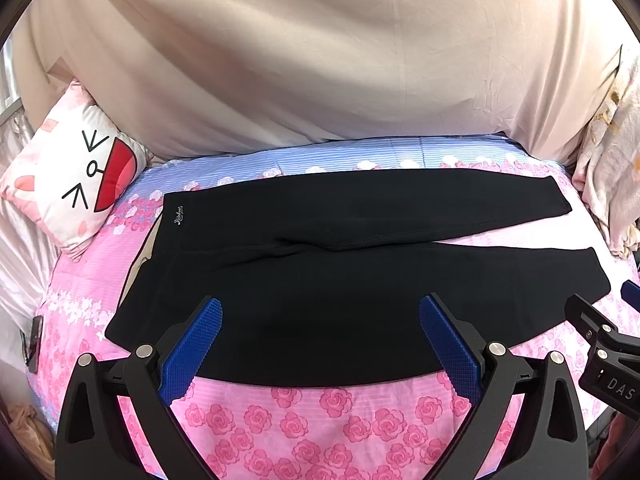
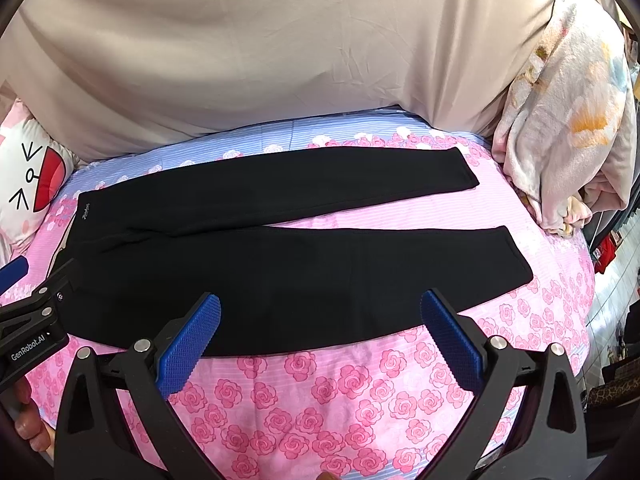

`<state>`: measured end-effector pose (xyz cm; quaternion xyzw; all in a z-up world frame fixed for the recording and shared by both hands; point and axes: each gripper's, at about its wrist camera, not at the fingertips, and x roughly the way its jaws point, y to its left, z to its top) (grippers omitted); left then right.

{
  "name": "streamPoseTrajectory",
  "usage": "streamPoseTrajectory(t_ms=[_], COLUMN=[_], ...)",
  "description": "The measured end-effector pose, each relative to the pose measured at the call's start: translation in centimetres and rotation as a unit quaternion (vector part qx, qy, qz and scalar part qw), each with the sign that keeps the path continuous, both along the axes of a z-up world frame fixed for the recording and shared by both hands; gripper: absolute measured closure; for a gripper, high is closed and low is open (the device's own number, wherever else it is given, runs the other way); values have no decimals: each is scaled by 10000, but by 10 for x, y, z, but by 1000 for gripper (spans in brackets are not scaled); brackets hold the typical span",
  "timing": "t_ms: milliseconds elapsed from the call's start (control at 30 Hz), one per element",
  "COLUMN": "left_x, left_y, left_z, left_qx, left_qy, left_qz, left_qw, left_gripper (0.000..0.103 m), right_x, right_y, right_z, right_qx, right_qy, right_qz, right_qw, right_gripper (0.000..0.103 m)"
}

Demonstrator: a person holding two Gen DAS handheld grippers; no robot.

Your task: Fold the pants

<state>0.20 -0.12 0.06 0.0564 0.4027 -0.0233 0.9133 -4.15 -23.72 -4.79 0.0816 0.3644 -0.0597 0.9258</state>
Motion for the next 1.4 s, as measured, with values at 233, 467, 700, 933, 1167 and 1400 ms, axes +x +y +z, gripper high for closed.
streamPoseTrajectory(t_ms=[233, 467, 700, 933, 1167, 1400], left_x=[0, 1, 2, 2, 16, 69], left_y=[-1, -2, -1, -1, 9, 41], left_z=[-1, 0, 0, 0, -6, -15], left_qx=[-5, 5, 32, 125, 152, -29], left_qy=[-4, -44, -84, -266, -208, -352], left_qz=[7, 1, -9, 5, 73, 66], left_qw=[10000, 10000, 10000, 9996, 9996, 9994], left_gripper=[6, 6, 6, 6, 6, 6], right_x=[0, 0, 1, 2, 18, 87], right_y=[1, 1, 1, 1, -18, -112], right_z=[0, -1, -1, -1, -10, -22], right_qx=[2, -3, 4, 18, 142, 151], right_qy=[3, 17, 23, 39, 182, 102], right_qz=[3, 3, 8, 12, -125, -490], right_qw=[10000, 10000, 10000, 10000, 9997, 9986], right_gripper=[5, 5, 5, 5, 5, 5])
